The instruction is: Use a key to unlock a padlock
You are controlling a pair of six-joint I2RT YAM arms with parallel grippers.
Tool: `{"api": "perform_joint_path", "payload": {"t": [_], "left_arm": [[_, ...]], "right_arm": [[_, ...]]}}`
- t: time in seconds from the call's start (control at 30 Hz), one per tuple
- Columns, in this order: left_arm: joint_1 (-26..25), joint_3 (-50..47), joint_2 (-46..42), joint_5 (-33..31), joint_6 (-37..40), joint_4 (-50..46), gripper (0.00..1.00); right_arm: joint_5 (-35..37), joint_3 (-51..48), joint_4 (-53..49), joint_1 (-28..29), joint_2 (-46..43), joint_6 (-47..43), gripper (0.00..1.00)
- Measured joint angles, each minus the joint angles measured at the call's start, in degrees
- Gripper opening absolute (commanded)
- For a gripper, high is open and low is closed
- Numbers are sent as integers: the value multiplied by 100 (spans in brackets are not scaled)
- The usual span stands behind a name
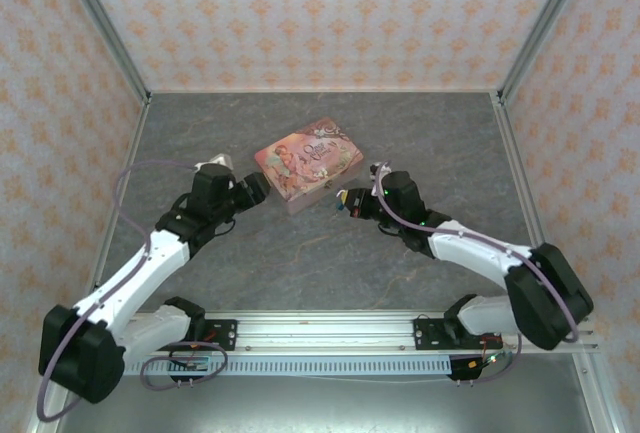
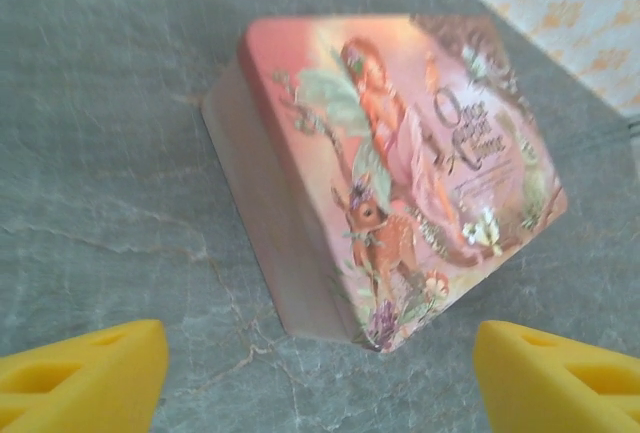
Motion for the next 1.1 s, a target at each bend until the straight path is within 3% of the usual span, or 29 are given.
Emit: {"api": "perform_joint_path", "payload": {"t": [0.3, 0.67, 0.9, 1.1], "left_arm": [[0, -243, -994, -658, 144, -431, 84], [0, -348, -1217, -817, 144, -796, 84], [0, -439, -1419, -879, 188, -876, 84], [0, -439, -1419, -903, 319, -925, 84]], "right_arm": [[129, 542, -3021, 452, -50, -24, 0], [323, 702, -3606, 713, 1086, 72, 0], [522, 750, -3438, 730, 1139, 142, 29], [1071, 717, -3432, 737, 374, 70, 43]]}}
